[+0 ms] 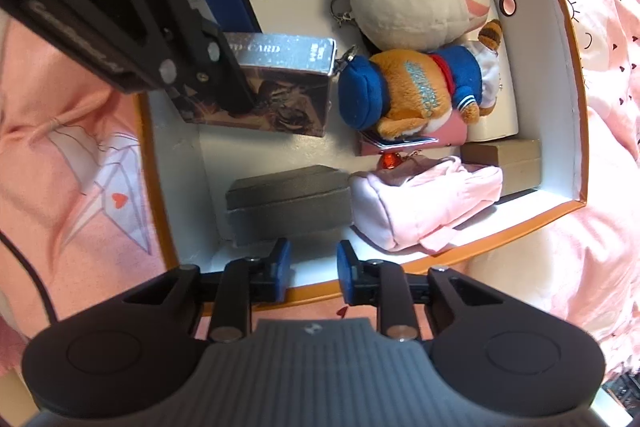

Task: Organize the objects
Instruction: 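Lower and release the gray box with the right tool while the left tool holds the photo card box, then lower the photo card box into the orange box with the left tool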

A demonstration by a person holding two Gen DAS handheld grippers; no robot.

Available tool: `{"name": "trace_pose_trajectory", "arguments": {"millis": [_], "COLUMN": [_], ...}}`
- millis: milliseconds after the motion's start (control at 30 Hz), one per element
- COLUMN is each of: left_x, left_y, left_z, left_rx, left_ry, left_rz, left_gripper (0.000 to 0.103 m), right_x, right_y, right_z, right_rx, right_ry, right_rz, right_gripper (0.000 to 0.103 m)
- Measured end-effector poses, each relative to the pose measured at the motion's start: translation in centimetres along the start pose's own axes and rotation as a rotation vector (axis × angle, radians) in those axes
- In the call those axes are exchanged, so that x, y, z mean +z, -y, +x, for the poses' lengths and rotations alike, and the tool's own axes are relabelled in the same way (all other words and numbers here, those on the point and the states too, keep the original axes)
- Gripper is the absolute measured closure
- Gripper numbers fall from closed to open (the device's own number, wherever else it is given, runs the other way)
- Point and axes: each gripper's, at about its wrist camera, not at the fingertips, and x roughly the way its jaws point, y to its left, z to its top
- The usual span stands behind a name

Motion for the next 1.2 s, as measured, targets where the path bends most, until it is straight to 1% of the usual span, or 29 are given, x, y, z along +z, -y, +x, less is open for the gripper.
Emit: {"name": "trace_pose_trajectory", "arguments": {"millis": [67,167,267,367,433,500,600,667,767,867,900,967,1033,1200], "left_x": [-0.1,-0.2,-0.2,-0.4,-0.5,-0.6,-1.0,-1.1,-0.9,-0.6,-0.5,-0.4,-0.4,-0.7], "left_y": [-0.1,-0.4,-0.7,-0.5,-0.1,0.1,-0.1,-0.5,-1.2,-1.9,-2.0,-2.0,-1.9,-1.7], "left_z": [-0.2,-0.6,-1.0,-1.5,-1.9,-2.3,-3.5,-4.4,-5.5,-6.0,-6.0,-5.9,-5.7,-5.1], "left_rx": [0.003,0.009,0.031,0.053,0.086,0.136,0.176,0.188,0.200,0.174,0.175,0.174,0.174,0.170], "left_ry": [0.004,0.009,0.015,0.030,0.036,0.049,0.088,0.112,0.138,0.135,0.136,0.133,0.128,0.116], "left_rz": [-0.001,-0.005,-0.001,0.023,0.051,0.072,0.089,0.083,0.073,0.044,0.041,0.041,0.043,0.050], "left_gripper": [0.078,0.078,0.078,0.078,0.078,0.078,0.078,0.078,0.077,0.078,0.078,0.078,0.078,0.078], "right_x": [0.4,0.9,1.6,2.3,2.8,3.2,3.7,4.0,4.8,5.8,6.0,6.5,6.7,6.0], "right_y": [-0.3,-0.5,-0.6,-0.4,-0.3,0.1,0.9,1.0,0.7,0.2,0.1,0.1,-0.2,-0.9], "right_z": [0.7,0.7,0.5,0.5,0.5,0.4,0.7,1.4,2.7,3.8,3.9,4.4,4.9,6.6], "right_rx": [0.007,0.034,0.045,0.062,0.060,0.069,0.144,0.162,0.184,0.206,0.212,0.223,0.212,0.173], "right_ry": [-0.007,0.037,0.069,0.093,0.112,0.161,0.274,0.334,0.383,0.417,0.433,0.431,0.418,0.316], "right_rz": [-0.007,0.007,0.008,0.017,0.026,0.068,0.165,0.200,0.210,0.194,0.190,0.195,0.183,0.172], "right_gripper": [0.082,0.082,0.082,0.082,0.081,0.080,0.080,0.079,0.079,0.079,0.079,0.079,0.079,0.079]}}
